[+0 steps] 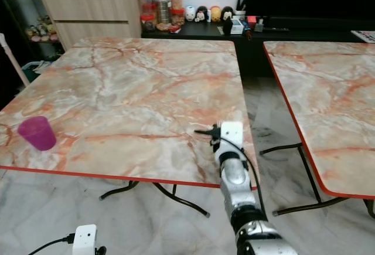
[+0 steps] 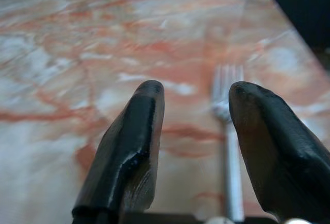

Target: Setting the table

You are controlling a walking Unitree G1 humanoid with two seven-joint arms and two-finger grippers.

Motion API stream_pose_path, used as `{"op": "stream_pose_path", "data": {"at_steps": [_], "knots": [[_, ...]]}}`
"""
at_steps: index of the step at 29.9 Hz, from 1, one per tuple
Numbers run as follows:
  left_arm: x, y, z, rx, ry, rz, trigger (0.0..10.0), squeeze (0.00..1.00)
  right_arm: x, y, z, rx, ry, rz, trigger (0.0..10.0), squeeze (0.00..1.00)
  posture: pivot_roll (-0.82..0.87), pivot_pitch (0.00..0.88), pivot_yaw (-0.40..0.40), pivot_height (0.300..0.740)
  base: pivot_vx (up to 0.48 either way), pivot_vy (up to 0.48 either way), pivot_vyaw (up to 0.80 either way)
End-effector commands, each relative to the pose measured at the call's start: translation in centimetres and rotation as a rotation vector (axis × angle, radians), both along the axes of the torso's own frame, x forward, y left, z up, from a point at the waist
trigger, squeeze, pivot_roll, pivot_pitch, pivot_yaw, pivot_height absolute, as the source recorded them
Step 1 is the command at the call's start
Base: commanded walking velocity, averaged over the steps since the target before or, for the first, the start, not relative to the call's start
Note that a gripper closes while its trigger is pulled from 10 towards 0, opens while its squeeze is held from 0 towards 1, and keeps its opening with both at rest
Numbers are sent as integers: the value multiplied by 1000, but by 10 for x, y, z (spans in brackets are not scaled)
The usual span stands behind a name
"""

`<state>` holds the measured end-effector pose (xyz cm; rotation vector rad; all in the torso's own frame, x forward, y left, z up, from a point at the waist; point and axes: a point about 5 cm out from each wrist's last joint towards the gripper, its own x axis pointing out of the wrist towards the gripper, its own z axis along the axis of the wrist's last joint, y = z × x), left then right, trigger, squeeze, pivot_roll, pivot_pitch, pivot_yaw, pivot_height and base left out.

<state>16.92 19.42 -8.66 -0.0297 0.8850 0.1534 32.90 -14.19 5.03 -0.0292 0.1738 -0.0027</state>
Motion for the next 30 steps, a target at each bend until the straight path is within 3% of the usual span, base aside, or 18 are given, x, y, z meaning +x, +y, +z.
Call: {"op": "stream_pose_path", "data": {"at_steps": [1, 4, 5, 6, 7, 15, 26, 30], "knots": [[-4, 2, -1, 2, 11, 6, 10000, 0, 3, -2, 6, 34, -16, -24, 10000, 1000, -24, 0, 4, 732, 0, 0, 0], [-4, 2, -2, 2, 14, 6, 10000, 0, 3, -2, 6, 23, -9, -35, 10000, 1000, -23, 0, 4, 732, 0, 0, 0], [-5, 2, -2, 1, 14, 5, 10000, 0, 3, -1, 7, 10, -12, -30, 10000, 710, -21, 0, 3, 732, 0, 0, 0], [-5, 2, -2, 1, 14, 5, 10000, 0, 3, -1, 7, 10, -12, -30, 10000, 710, -21, 0, 3, 732, 0, 0, 0], [-5, 2, -2, 1, 15, 7, 10000, 0, 4, 0, 8, -2, -20, -26, 10000, 0, -18, 0, 2, 732, 0, 0, 0], [-8, 3, -3, 5, 26, 5, 10000, 0, 6, -11, 7, 40, 34, -114, 10000, 0, -23, 0, 7, 732, 0, 0, 0], [-8, 5, -3, 9, 28, -11, 10000, 0, 15, -47, 21, 3, 36, -167, 10000, 0, -34, 0, 17, 732, 0, 0, 0], [-8, 5, -3, 10, 31, -19, 10000, 0, 16, -45, 18, 58, 68, -137, 10000, 0, -38, 0, 21, 732, 0, 0, 0]]}}
